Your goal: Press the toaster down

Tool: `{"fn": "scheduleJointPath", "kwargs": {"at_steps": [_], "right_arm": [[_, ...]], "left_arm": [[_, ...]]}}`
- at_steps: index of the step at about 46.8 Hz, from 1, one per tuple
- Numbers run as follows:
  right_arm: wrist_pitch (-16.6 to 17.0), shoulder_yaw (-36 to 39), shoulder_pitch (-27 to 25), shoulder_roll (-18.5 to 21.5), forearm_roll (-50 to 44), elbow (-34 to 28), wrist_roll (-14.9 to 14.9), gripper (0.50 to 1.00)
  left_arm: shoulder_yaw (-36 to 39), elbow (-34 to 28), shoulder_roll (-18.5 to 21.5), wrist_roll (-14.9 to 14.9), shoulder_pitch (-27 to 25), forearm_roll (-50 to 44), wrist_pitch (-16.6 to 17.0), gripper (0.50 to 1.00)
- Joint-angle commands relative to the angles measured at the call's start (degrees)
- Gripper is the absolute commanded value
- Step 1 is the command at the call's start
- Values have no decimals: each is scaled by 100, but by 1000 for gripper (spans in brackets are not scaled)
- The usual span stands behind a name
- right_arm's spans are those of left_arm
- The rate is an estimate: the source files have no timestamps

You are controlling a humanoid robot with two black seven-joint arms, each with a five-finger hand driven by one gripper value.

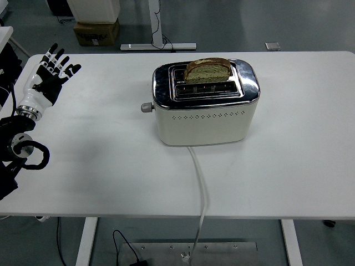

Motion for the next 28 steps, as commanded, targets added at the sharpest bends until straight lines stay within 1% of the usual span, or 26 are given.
{"fn": "scheduleJointPath", "kwargs": {"at_steps": [1,8,17,28], "right_arm": [[0,8,0,0,1,2,0,1000],[0,-1,0,0,1,2,0,998],[0,-1,0,0,1,-7,0,998],[0,-1,0,0,1,2,0,998]], "left_arm": [[9,-12,66,0,6,45,-178,1000],[18,-12,92,1,6,528,-213,1000],[26,-118,233,0,50,1099,-222,1000],[105,-618,698,0,59,1644,-222,1000]]}}
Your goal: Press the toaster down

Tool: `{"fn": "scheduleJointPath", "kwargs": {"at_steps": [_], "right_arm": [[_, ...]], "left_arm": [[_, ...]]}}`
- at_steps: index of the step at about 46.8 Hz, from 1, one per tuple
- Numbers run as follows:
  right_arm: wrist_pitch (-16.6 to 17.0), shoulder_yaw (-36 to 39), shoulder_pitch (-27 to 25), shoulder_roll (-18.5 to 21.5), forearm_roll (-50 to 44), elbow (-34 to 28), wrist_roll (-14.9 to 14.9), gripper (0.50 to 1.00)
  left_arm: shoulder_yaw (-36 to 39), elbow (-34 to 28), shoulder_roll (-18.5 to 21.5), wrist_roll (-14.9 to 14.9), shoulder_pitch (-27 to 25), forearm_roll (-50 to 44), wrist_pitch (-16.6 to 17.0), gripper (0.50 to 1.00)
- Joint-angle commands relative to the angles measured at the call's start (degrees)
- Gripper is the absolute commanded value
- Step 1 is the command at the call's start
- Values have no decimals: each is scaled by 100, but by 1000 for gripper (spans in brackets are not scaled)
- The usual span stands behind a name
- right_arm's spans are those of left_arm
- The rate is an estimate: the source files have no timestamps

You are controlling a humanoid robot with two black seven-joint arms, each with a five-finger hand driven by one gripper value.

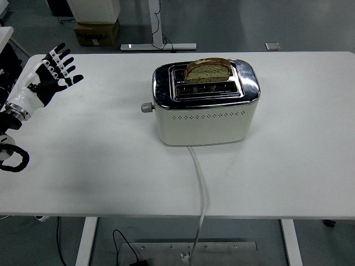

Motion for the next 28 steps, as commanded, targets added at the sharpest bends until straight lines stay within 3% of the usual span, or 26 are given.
{"fn": "scheduleJointPath", "kwargs": {"at_steps": [1,28], "right_arm": [[0,-1,0,0,4,1,0,998],[0,-1,0,0,4,1,0,998]], "left_arm": [[18,-133,160,1,9,191,2,1000],[36,-475,371,1,26,780,-121,1000]]}}
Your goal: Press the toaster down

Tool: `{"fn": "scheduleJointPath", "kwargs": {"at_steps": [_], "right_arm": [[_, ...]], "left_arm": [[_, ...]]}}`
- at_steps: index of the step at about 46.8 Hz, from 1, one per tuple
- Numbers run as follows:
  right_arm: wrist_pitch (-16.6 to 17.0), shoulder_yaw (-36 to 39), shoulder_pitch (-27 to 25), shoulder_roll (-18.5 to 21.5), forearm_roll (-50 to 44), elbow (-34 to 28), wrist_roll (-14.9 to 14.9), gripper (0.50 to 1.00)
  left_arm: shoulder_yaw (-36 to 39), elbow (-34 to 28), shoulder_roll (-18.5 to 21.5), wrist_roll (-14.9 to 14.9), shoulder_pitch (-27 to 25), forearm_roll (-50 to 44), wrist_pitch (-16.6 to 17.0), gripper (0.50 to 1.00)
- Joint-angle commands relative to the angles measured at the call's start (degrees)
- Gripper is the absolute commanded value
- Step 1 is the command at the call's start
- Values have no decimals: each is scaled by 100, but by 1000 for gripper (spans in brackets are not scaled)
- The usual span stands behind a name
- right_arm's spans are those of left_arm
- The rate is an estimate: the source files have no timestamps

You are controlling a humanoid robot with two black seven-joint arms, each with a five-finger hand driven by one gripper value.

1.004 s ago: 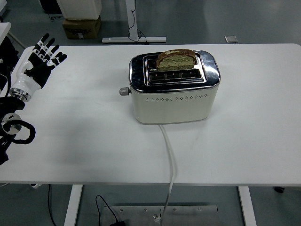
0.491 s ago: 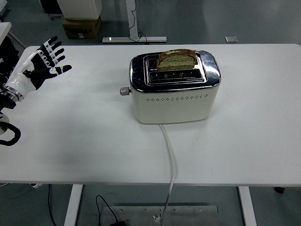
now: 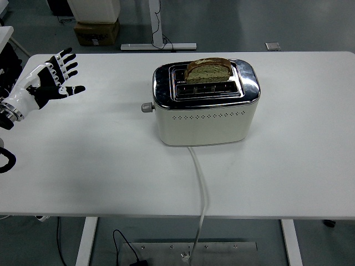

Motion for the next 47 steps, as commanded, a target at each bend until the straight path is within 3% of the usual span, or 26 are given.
{"fn": "scheduleJointPath", "kwargs": {"at_steps": [1,7,28,47], "right_arm": [[0,-2,0,0,4,0,0,998],[0,-2,0,0,-5,0,0,998],[0,-2,0,0,-5,0,0,998],[0,7,0,0,4,0,0,998]], "left_arm": [[0,-176,95,1,6,2,14,1000],[0,-537,324,1,76,10,23,1000],[0,-994,447,1,129,643,40,1000],[0,-1618,649,1,58,1733,49,1000]]}}
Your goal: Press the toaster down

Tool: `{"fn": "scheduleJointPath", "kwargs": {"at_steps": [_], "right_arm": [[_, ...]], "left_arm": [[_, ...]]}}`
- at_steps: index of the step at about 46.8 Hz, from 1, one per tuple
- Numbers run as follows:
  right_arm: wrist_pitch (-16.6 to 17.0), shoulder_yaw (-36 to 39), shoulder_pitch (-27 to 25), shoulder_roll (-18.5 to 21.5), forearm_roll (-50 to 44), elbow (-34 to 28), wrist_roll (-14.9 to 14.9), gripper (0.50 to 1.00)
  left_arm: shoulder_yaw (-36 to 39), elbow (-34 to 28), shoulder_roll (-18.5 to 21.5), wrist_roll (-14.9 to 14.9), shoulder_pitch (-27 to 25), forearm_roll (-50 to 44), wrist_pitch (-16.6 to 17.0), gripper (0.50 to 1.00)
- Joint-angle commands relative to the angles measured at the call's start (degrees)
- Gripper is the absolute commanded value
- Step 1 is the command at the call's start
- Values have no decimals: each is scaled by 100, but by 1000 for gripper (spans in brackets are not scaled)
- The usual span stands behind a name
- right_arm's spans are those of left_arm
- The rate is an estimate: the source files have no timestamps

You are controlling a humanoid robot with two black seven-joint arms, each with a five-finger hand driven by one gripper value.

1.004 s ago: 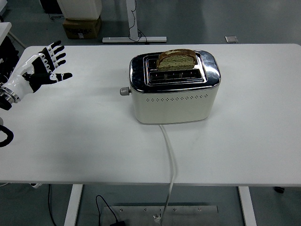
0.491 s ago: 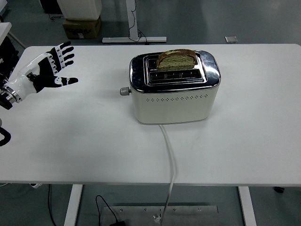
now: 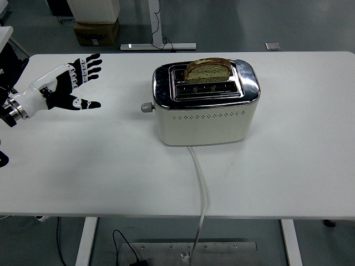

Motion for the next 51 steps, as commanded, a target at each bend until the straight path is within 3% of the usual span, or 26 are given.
{"fn": "scheduleJointPath", "kwargs": {"at_steps": [1,16,51], "right_arm": [[0,-1,0,0,-6,0,0,998],[0,-1,0,0,3,0,0,998],[0,-1,0,0,3,0,0,998]], "left_arm": [[0,-117,2,0,-17,153,0,1000],[0,-451,230,0,-184,329,-9,1000],[254,-662,116,0,-105,2395,17,1000]]}}
